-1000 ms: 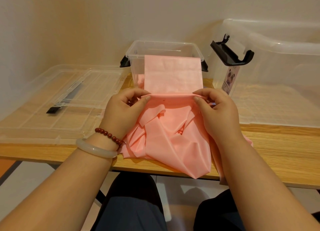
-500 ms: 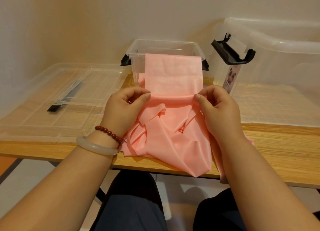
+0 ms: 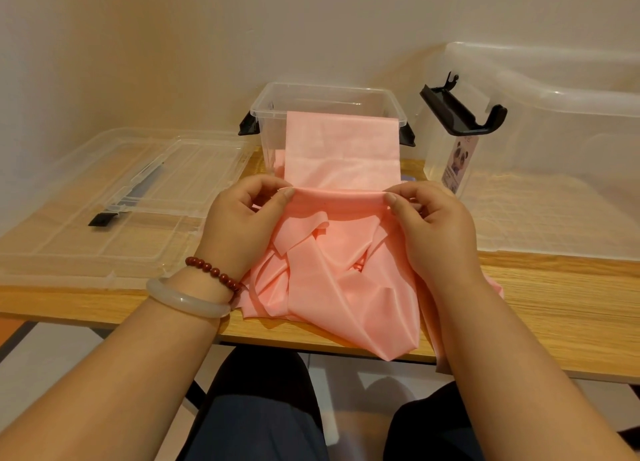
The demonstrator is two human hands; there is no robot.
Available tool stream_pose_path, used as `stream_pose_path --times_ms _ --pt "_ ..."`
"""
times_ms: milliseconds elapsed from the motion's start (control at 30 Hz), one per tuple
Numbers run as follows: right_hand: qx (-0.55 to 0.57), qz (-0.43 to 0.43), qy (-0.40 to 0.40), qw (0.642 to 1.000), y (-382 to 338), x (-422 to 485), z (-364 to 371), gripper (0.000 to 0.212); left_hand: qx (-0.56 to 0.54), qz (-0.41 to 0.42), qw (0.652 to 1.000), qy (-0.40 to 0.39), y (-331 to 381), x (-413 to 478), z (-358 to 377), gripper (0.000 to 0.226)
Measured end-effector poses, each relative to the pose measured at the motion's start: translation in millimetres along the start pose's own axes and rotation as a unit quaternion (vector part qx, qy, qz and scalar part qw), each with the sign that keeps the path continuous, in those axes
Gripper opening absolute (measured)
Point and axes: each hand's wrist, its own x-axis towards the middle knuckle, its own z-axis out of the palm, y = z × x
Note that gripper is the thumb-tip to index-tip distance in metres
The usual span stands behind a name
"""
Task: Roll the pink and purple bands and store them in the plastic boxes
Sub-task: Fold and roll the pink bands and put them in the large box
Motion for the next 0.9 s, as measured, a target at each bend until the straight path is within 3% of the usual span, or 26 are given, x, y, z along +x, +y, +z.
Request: stream_pose_path --times_ms 267,533,900 --pt "0.027 0.01 -0.009 1.0 0.3 -0.3 -0.9 0.02 -0.025 -0.002 0.999 0.022 -1.8 0.9 -0.8 0.015" --pt "0.03 0.015 0.024 0.999 0.6 1.1 -0.3 0.005 -0.026 0.003 1.0 -0.01 2.3 -2.2 -2.6 0.023" --pt "0.017 0.001 -0.015 1.0 0.0 -1.2 -0.2 0.015 -0.014 0.008 0.999 0.032 -1.7 2.1 -2.6 0.013"
